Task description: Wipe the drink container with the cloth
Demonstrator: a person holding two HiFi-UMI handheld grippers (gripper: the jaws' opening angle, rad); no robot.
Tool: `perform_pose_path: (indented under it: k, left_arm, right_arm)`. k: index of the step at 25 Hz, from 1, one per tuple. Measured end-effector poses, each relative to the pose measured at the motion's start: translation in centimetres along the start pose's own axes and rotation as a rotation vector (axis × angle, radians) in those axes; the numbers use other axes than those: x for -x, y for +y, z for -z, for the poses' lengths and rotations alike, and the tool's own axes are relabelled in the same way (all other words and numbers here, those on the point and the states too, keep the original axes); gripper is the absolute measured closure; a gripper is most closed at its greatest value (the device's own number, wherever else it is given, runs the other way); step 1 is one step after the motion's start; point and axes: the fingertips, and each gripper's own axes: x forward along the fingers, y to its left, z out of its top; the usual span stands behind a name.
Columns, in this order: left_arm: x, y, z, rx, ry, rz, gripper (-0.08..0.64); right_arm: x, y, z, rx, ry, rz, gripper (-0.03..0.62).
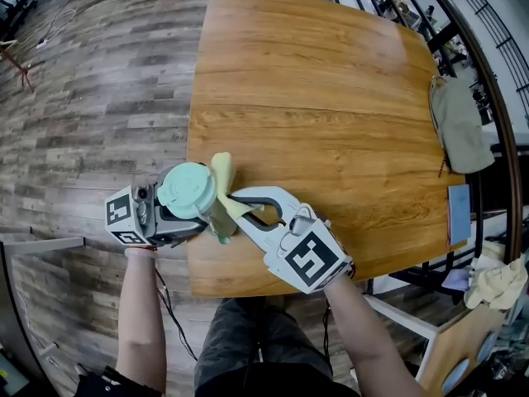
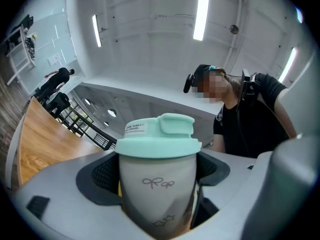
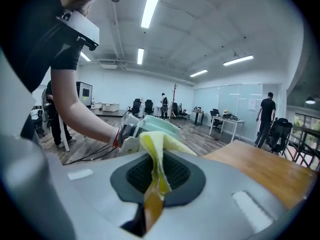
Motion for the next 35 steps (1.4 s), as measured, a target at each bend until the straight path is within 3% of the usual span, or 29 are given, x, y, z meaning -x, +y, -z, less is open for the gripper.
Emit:
perform_pose_path:
  k: [8, 18, 26, 29, 35]
  left_arm:
    - [-0.4, -1.2, 0.8, -0.066, 0.084, 0.032, 0.143]
    - [-1.8, -2.6, 1.6, -0.135, 0.156, 0.032, 0.143]
    - [-2.8, -3.6, 3.0, -0.218, 0.241, -0.035, 0.143]
    - [-3.2, -4.3, 3.6, -0.253, 0.257, -0.074, 0.143]
    - [-3.3, -5.3, 4.5, -0.311, 0.28, -0.136, 0.143]
  right_arm:
    - [-0.6, -0.4, 1.1, 0.031, 0.036, -0.004, 0.568]
    - [-0.2, 2.3, 8.1, -0.013, 0.172, -0.034, 0.568]
    - [0.5, 4.5, 11.4, -0.051, 0.221, -0.064, 0.568]
    - [1.8, 4.6, 11.2, -0.069, 0.197, -0.045, 0.568]
    - [4.7, 2.4, 8.3, -0.145, 0.055, 0.063, 0.568]
